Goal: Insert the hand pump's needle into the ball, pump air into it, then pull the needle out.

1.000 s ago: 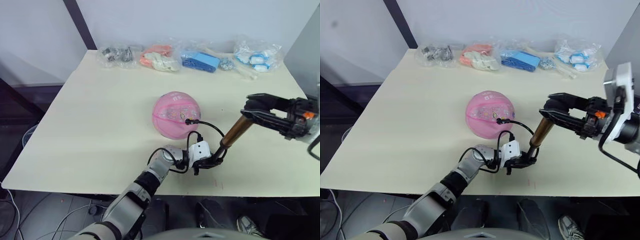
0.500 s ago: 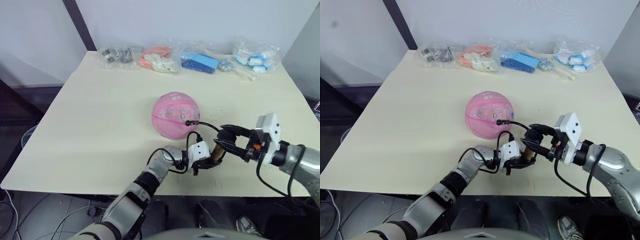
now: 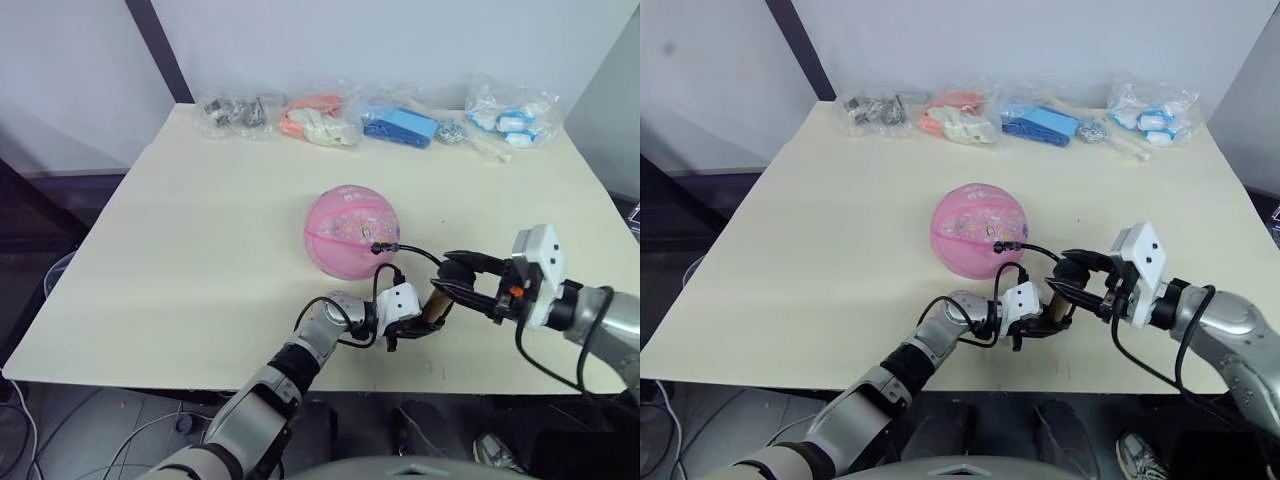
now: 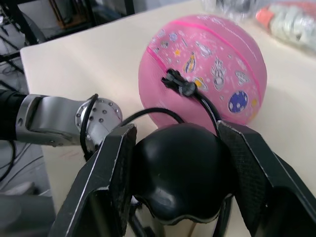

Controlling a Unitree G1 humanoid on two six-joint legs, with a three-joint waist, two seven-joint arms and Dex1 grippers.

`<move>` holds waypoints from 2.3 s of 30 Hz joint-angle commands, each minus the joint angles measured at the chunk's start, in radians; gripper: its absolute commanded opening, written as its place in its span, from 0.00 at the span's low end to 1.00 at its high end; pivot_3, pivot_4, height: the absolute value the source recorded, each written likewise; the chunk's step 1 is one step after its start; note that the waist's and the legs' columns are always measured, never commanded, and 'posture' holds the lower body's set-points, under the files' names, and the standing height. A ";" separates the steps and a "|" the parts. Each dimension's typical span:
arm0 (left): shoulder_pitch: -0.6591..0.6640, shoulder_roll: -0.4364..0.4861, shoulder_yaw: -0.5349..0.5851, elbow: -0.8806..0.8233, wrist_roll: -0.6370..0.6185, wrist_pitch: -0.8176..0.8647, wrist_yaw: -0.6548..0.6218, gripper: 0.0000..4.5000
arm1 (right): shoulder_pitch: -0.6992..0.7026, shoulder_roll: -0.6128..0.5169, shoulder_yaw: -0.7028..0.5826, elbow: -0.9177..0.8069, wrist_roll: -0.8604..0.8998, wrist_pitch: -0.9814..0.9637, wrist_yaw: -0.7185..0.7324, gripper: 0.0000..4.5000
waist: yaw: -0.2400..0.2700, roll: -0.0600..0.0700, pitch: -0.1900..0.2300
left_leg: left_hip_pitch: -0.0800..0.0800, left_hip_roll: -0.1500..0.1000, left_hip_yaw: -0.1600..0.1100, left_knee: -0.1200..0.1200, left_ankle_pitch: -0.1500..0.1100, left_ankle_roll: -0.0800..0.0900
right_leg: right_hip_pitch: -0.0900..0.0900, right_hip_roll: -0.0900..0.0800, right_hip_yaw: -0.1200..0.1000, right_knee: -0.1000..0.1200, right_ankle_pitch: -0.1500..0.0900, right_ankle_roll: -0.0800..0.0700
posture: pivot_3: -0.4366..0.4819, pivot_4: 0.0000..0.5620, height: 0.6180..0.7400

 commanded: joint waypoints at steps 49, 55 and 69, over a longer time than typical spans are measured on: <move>0.037 0.022 0.013 0.059 0.035 0.069 -0.006 0.24 | 0.175 0.112 0.186 0.085 -0.255 -0.161 0.011 0.51 | -0.002 -0.008 -0.008 | 0.002 0.000 0.000 0.001 0.000 0.000 | 0.001 0.002 -0.001 0.001 -0.002 0.003 | 0.48 0.27 1.00; 0.043 0.022 0.023 0.055 0.024 0.077 -0.013 0.24 | 0.144 0.080 0.080 0.020 -0.161 -0.117 0.025 0.51 | -0.002 -0.007 -0.008 | 0.006 0.002 0.000 -0.001 -0.001 0.000 | 0.006 0.002 -0.001 -0.002 -0.002 0.003 | 0.48 0.27 1.00; 0.046 0.017 0.020 0.057 0.021 0.068 -0.013 0.24 | -0.051 -0.158 -0.326 -0.009 0.337 0.117 -0.005 0.51 | 0.009 -0.001 0.001 | -0.010 -0.001 -0.002 0.002 -0.001 0.001 | -0.007 0.000 -0.003 -0.001 0.001 -0.001 | 0.48 0.27 1.00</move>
